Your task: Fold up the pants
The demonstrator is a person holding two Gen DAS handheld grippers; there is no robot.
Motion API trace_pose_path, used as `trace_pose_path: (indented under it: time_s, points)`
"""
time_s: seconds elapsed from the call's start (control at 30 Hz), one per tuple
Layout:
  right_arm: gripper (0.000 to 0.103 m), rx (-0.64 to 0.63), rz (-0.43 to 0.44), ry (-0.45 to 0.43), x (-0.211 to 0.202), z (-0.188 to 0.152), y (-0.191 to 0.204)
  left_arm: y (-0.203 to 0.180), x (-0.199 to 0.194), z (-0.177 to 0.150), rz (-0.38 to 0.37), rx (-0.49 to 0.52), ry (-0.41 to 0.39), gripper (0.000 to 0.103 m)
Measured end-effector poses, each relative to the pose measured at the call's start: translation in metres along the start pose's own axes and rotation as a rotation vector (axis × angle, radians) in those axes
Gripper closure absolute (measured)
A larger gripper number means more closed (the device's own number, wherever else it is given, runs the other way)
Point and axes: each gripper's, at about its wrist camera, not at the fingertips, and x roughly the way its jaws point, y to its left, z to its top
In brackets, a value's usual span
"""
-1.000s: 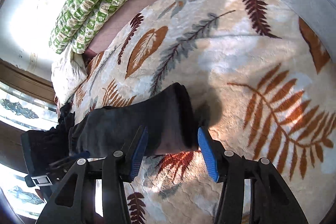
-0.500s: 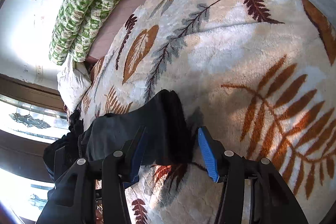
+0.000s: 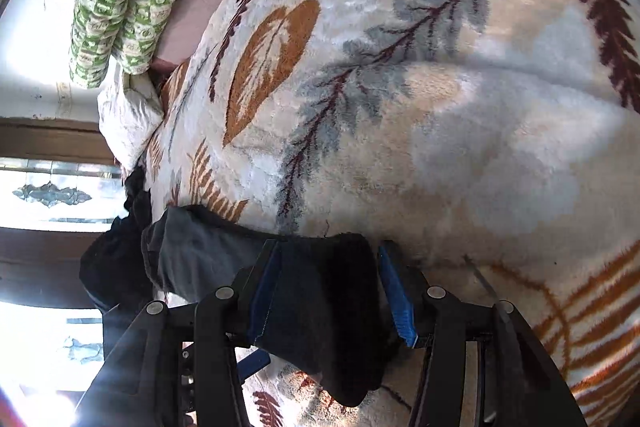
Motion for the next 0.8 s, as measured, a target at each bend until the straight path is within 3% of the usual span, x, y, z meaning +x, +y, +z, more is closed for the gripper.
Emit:
trace_pose_path:
  time_s: [0.13, 0.33, 0.4, 0.47, 0.57, 0.67, 0.73, 0.8]
  points:
    - [0.051, -0.06, -0.009, 0.077, 0.008, 0.009, 0.004, -0.001, 0.007, 0.0, 0.002, 0.021, -0.017, 0.022]
    - [0.053, -0.088, 0.03, 0.093, 0.011, 0.016, 0.002, -0.007, 0.013, -0.001, 0.029, 0.032, -0.044, 0.023]
    - [0.053, -0.086, 0.045, 0.094, 0.011, 0.016, -0.001, -0.007, 0.009, -0.006, 0.049, 0.03, -0.047, 0.037]
    - [0.053, -0.087, 0.056, 0.09, 0.01, 0.016, -0.002, -0.005, 0.001, -0.009, 0.033, 0.02, -0.058, 0.039]
    - [0.053, -0.081, 0.065, 0.083, 0.01, 0.016, -0.003, -0.004, 0.003, -0.007, 0.044, -0.007, -0.06, 0.038]
    - [0.051, -0.068, 0.068, 0.069, 0.01, 0.015, -0.003, -0.005, 0.003, -0.007, 0.02, -0.065, -0.091, 0.028]
    - [0.049, -0.056, 0.082, 0.058, 0.009, 0.013, -0.006, -0.011, 0.003, -0.005, 0.027, -0.049, -0.142, 0.028]
    - [0.048, -0.036, 0.101, 0.046, 0.007, 0.012, -0.009, -0.016, 0.008, -0.001, 0.041, -0.026, -0.134, 0.028]
